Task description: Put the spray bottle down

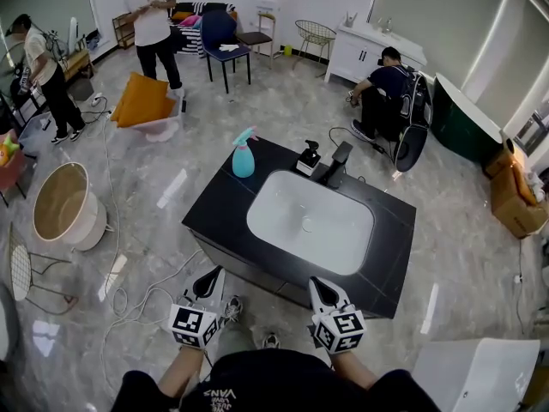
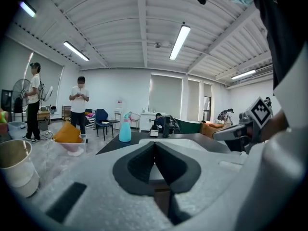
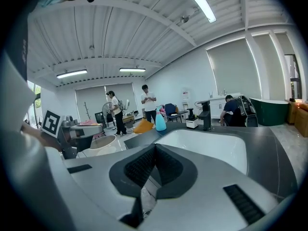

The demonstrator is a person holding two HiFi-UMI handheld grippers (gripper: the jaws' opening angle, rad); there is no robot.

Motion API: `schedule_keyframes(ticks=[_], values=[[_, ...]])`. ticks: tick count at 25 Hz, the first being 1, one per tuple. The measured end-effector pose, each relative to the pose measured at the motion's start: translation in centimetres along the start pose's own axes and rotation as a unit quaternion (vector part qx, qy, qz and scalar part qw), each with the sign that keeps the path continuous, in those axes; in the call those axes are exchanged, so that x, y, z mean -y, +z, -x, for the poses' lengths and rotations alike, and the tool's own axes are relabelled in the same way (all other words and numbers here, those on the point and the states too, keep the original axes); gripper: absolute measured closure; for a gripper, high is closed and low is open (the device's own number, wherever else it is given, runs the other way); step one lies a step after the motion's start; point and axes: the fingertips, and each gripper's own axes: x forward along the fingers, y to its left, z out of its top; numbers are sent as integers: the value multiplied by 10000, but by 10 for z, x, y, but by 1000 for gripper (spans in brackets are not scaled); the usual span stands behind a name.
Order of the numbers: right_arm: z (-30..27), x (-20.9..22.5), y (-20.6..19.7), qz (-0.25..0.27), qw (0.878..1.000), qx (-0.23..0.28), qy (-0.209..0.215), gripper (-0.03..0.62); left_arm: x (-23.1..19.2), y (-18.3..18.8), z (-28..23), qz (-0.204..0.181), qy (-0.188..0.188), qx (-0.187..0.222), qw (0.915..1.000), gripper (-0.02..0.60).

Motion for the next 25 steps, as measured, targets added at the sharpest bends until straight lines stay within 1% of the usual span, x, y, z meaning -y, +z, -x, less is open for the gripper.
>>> schedule_keyframes(ticks=[10, 15, 25], values=[[7, 1, -12, 143, 9998, -100, 49, 595, 24, -11, 12, -55, 68, -29, 10000, 571], [8, 1, -13, 173, 9998, -71, 53, 595, 26, -11, 16, -56, 145, -14, 9999, 571], [7, 8, -9, 218, 9998, 8, 34, 595, 30, -8, 13, -81, 107, 50, 9999, 571]])
